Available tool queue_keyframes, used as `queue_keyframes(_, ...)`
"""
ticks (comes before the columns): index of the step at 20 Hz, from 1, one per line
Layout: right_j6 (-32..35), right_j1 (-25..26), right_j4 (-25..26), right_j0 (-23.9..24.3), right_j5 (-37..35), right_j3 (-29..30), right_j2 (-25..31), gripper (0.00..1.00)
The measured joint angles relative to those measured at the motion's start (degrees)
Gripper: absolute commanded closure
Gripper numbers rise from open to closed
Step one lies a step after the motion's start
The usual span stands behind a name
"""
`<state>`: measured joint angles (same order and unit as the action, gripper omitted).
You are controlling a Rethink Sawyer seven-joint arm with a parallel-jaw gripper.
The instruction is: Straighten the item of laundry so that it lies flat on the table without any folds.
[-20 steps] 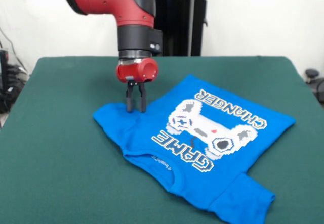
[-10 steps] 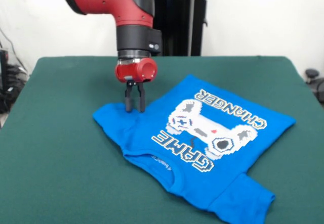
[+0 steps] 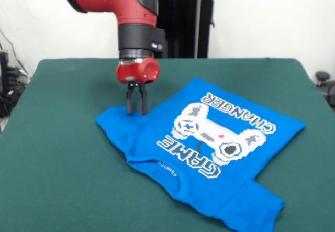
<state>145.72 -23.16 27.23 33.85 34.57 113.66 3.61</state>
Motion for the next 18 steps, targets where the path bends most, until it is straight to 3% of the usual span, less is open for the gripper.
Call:
queue_keyframes(10, 0.0, -6.8, 0.0, 1.6, -3.3, 0.5, 0.0, 0.0)
queue_keyframes(18, 0.0, -6.7, -0.5, -0.7, -3.3, 0.4, -0.2, 0.0)
